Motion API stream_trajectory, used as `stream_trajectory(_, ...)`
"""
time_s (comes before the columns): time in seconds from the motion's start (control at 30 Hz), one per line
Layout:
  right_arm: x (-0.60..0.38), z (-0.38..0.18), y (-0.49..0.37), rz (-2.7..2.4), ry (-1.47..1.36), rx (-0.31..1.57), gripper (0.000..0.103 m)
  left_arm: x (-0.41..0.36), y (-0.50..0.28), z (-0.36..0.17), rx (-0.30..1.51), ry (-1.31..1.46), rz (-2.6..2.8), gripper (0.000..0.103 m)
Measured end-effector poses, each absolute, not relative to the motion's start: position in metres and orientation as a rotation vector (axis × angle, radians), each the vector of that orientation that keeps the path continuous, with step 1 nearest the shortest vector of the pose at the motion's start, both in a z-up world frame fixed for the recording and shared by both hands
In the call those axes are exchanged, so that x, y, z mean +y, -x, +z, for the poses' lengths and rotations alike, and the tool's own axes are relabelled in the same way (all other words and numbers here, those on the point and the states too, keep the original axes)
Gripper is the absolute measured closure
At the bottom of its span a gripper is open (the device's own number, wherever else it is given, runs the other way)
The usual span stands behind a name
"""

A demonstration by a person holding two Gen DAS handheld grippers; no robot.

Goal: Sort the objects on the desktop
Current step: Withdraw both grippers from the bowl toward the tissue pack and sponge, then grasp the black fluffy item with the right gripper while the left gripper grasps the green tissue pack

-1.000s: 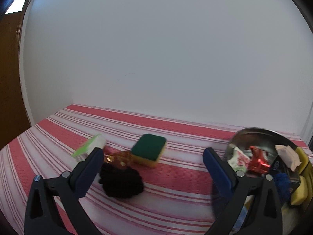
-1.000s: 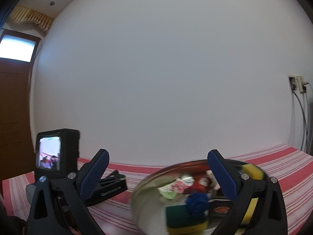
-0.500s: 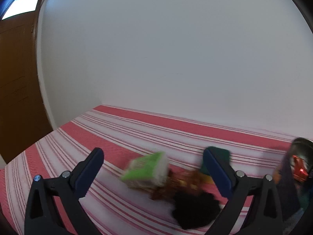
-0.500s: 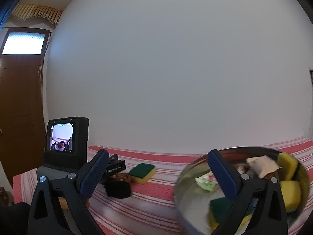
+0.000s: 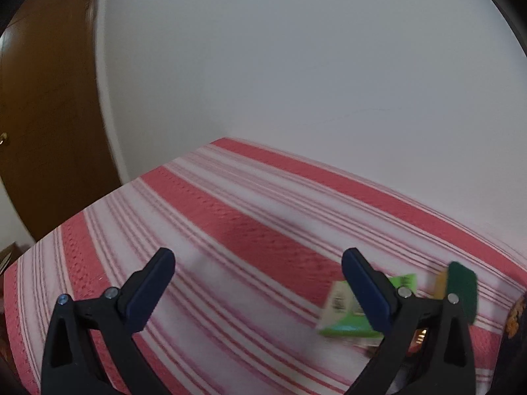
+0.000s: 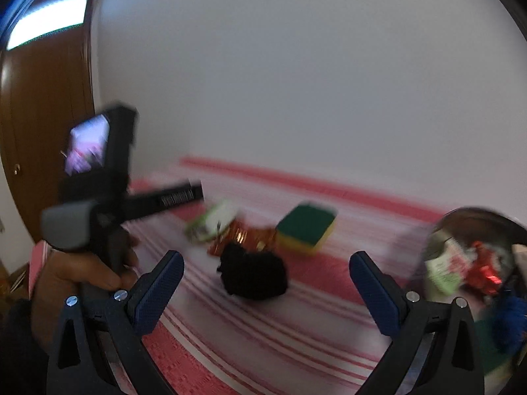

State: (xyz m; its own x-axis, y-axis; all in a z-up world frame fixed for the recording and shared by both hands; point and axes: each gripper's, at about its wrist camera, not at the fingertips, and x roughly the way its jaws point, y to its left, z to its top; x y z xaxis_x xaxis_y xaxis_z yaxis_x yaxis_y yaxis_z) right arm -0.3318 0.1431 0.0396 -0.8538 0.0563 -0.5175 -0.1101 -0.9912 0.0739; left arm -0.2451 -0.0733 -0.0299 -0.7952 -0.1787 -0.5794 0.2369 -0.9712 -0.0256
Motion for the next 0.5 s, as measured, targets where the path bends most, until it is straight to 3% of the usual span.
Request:
stream_trajectory(0.27, 0.136, 0.015, 0.388, 2.790, 1.166, 0.182, 0.003, -0.082, 0.248, -0.028, 0.223, -0.917, -2.794, 0.001)
stream_trajectory(0.3, 0.137, 0.012, 0.392, 2.789, 1.199, 0.203, 0.010, -0.081, 0.248, -0.028, 0.231, -0.922, -2.812, 0.001)
stream_trajectory(0.33, 0.138, 0.009, 0.394, 2.792, 1.227, 0.236, 0.034, -0.078, 0.248, -0.027, 0.235, -0.928, -2.839, 0.001)
stream_trajectory(0.37, 0.141, 0.008, 0.394, 2.796, 1.240, 0.267, 0.040, -0.078, 0.249, -0.027, 0.229, -0.929, -2.851, 0.001)
stream_trajectory(0.5, 0.152, 0.005, 0.388, 2.820, 1.235, 0.387, 0.040, -0.067, 0.249, -0.026, 0.157, -0.934, -2.891, 0.001)
